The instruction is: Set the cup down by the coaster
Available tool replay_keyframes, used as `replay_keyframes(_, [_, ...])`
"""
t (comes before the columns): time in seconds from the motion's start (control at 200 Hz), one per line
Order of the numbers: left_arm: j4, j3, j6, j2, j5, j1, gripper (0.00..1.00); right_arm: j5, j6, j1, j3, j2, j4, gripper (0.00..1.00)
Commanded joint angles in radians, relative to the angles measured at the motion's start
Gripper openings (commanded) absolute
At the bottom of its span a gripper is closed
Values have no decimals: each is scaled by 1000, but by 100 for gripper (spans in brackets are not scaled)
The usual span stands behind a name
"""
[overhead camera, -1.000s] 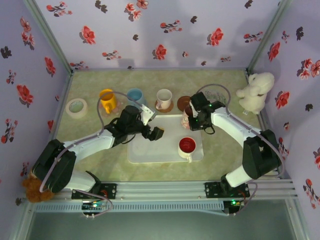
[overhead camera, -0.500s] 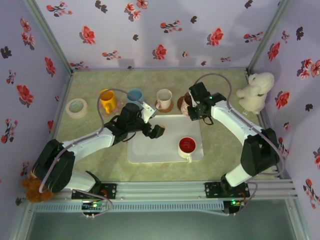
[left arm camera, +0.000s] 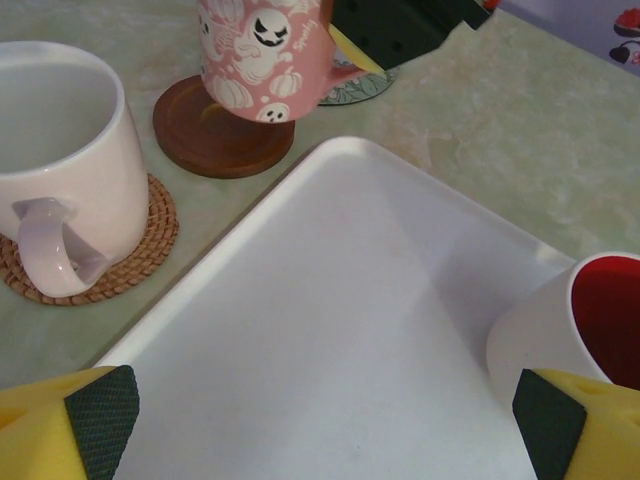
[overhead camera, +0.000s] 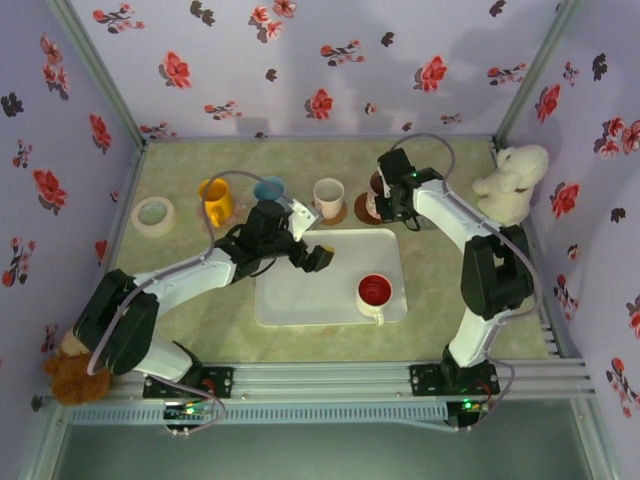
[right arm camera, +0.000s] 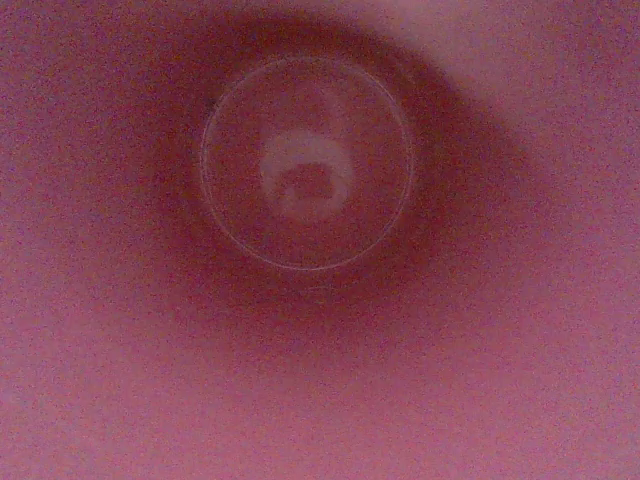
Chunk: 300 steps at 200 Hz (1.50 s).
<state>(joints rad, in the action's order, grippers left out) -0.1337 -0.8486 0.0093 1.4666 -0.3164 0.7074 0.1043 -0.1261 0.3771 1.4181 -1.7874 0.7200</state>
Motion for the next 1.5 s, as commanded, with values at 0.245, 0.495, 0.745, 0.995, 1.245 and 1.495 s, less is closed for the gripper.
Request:
replay_keyframes(0.245, [-1, -56, 38, 58, -49, -31, 99, -16, 16, -14, 135, -106, -81, 0])
replay_keyframes(0.495, [3, -70, 46, 80, -71, -49, 99, -16, 8, -13, 157, -147, -85, 0])
replay_keyframes(0.745, [0, -71, 46, 90, -78, -56, 100, -19, 5, -14, 145, -156, -83, 0])
replay_keyframes(0.995, [2, -69, 46, 89, -79, -55, 99, -11, 5, -13, 131, -160, -88, 9])
replay_keyframes(1.245, [-1, -67, 41, 90, -78, -57, 99, -17, 5, -12, 153, -175, -62, 21])
replay_keyframes(1.495, [-4, -66, 35, 101, -87, -57, 99, -14, 2, -12, 139, -161, -58, 34])
